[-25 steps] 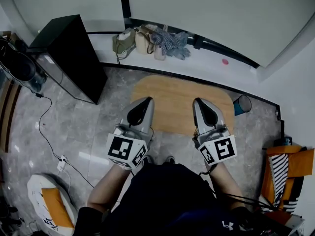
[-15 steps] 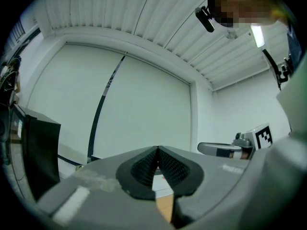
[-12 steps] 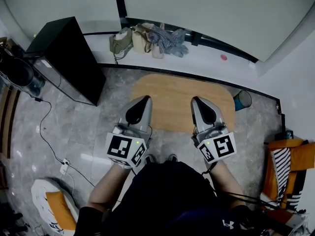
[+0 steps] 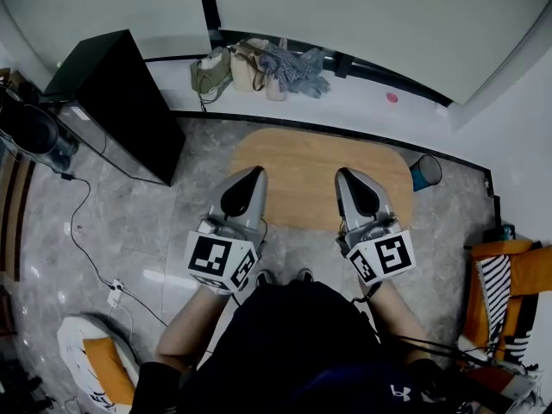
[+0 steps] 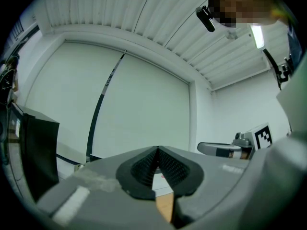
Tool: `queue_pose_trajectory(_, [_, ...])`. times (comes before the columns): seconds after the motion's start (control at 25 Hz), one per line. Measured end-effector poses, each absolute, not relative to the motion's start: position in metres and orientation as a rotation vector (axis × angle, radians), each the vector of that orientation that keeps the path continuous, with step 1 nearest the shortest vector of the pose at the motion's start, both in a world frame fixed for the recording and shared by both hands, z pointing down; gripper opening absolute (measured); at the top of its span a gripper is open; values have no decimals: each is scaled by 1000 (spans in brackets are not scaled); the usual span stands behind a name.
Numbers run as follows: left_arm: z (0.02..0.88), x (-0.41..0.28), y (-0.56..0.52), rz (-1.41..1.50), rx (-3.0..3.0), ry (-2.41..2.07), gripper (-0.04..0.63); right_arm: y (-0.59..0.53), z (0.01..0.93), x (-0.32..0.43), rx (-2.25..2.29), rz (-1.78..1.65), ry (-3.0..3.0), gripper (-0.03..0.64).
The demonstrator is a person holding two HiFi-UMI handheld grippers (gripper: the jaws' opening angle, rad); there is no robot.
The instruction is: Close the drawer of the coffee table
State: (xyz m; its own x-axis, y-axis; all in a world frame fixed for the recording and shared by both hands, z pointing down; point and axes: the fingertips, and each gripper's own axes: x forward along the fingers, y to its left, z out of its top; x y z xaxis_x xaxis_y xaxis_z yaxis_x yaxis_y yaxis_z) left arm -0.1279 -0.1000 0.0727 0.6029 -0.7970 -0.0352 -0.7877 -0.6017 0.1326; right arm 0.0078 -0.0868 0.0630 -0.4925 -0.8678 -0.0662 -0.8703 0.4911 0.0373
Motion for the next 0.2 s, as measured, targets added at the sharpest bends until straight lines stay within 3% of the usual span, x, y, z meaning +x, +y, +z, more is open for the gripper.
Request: queue_pose_trajectory(0.2, [77,-131,-101,-137,2705,-1349,2,-87,66,5,-1566,95,2682,2])
